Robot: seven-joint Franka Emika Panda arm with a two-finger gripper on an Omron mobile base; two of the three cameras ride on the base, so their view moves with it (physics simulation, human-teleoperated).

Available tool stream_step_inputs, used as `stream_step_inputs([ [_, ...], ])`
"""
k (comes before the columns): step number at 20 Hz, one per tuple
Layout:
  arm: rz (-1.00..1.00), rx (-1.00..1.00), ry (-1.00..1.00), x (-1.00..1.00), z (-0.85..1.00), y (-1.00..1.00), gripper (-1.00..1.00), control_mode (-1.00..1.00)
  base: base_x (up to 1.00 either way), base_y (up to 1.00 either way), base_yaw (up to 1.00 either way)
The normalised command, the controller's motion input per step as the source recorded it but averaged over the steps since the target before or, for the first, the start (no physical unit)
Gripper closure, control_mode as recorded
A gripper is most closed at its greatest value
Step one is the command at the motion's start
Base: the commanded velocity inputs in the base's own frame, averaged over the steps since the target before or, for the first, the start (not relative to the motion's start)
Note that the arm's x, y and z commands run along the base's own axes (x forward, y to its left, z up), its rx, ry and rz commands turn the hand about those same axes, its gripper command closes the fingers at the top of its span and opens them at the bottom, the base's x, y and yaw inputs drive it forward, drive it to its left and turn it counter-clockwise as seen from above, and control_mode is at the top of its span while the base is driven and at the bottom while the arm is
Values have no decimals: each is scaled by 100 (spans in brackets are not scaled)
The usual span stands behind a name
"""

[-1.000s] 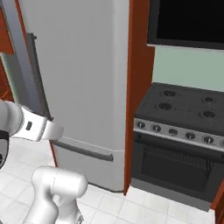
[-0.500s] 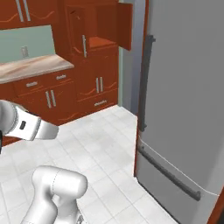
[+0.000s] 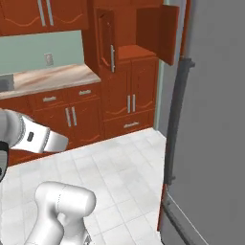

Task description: Take 2 condiments from the cabinet and move them on the counter near the stove.Make sure the condiments are lined up with each other, next to each other.

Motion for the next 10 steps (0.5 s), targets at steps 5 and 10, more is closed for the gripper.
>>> stream_step_inputs([
  [5,0,0,0,0,0,0,-100,100,100,-39,19],
  [10,0,0,0,0,0,0,-100,100,97,-6,1],
])
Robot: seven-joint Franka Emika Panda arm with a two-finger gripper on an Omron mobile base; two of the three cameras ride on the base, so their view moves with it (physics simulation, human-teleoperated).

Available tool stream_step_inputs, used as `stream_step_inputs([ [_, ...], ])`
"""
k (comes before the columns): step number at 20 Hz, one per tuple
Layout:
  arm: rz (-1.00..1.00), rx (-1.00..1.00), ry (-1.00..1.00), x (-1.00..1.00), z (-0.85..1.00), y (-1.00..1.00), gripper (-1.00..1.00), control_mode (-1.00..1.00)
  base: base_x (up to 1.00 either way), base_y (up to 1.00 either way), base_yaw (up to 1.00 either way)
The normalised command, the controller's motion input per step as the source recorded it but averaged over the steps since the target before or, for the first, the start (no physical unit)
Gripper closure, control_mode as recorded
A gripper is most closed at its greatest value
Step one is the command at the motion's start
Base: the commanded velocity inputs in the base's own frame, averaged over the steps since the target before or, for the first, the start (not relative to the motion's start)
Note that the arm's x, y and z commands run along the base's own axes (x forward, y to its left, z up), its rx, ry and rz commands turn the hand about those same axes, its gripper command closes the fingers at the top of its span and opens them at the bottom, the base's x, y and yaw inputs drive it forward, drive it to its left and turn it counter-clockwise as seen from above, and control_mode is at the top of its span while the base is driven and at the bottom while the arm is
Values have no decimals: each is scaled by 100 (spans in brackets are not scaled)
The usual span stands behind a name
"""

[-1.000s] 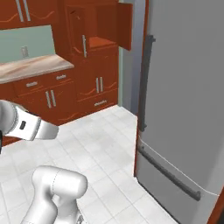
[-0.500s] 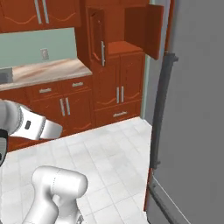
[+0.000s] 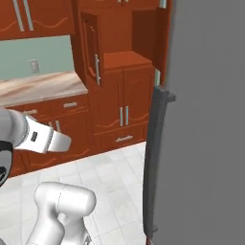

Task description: Take 2 condiments from the cabinet and move them on the counter near the stove.Make sure the condiments are lined up with each other, next to each other.

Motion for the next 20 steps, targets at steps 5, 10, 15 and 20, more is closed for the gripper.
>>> stream_step_inputs([
  [5,0,0,0,0,0,0,-100,100,46,7,-44],
  [10,0,0,0,0,0,0,-100,100,47,23,-49],
  [15,0,0,0,0,0,0,-100,100,67,79,-33],
  [20,0,0,0,0,0,0,-100,100,78,71,-15],
])
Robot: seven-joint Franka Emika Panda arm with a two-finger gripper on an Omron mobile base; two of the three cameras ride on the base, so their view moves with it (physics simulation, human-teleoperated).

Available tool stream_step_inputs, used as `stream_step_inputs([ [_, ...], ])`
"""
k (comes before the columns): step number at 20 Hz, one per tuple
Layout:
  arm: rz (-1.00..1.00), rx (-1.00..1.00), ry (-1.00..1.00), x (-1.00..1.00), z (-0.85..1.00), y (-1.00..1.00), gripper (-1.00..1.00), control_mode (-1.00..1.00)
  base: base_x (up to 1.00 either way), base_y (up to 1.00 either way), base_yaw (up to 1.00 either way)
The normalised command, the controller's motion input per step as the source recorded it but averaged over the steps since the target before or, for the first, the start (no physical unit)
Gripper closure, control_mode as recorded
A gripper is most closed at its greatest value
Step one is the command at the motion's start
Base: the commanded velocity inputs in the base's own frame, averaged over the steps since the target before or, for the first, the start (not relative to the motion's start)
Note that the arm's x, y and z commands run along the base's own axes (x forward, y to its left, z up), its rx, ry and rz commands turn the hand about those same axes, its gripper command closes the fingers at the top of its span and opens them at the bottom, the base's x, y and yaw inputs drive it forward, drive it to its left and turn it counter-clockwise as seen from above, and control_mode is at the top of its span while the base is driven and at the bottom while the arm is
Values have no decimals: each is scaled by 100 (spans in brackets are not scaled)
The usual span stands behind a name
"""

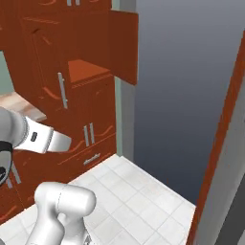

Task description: Take 2 condiments from the cabinet and move them on the counter near the stove.Make sure the condiments are lined up with each other, next to each other.

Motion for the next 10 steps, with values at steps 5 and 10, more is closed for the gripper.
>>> stream_step_inputs([
  [5,0,0,0,0,0,0,-100,100,99,6,-2],
  [10,0,0,0,0,0,0,-100,100,99,-48,0],
])
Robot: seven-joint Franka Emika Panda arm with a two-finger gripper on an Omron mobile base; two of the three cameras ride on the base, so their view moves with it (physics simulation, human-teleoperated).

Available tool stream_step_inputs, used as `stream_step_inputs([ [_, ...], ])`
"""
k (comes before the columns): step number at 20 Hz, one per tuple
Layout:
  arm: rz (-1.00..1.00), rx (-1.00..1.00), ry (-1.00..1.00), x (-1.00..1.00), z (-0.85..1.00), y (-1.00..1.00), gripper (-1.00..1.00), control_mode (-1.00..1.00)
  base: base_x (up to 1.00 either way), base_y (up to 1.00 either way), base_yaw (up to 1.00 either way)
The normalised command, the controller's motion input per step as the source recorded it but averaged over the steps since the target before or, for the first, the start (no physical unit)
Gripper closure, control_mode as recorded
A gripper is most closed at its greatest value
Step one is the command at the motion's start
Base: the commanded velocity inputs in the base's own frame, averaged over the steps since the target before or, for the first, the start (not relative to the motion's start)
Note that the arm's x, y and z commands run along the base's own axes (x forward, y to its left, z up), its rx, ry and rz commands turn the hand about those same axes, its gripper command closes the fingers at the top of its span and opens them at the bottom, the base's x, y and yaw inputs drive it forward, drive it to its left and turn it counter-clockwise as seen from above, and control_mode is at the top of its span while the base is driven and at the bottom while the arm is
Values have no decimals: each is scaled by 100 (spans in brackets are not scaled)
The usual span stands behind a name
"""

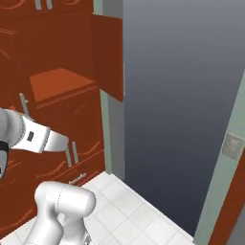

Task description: Take 2 condiments from the cabinet and move them on the counter near the stove.Make sure the condiments are lined up with each other, next to each other.

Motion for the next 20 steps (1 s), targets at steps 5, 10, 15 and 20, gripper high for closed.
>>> stream_step_inputs([
  [5,0,0,0,0,0,0,-100,100,98,-19,26],
  [10,0,0,0,0,0,0,-100,100,18,0,89],
  [15,0,0,0,0,0,0,-100,100,4,-15,91],
  [20,0,0,0,0,0,0,-100,100,10,-80,64],
])
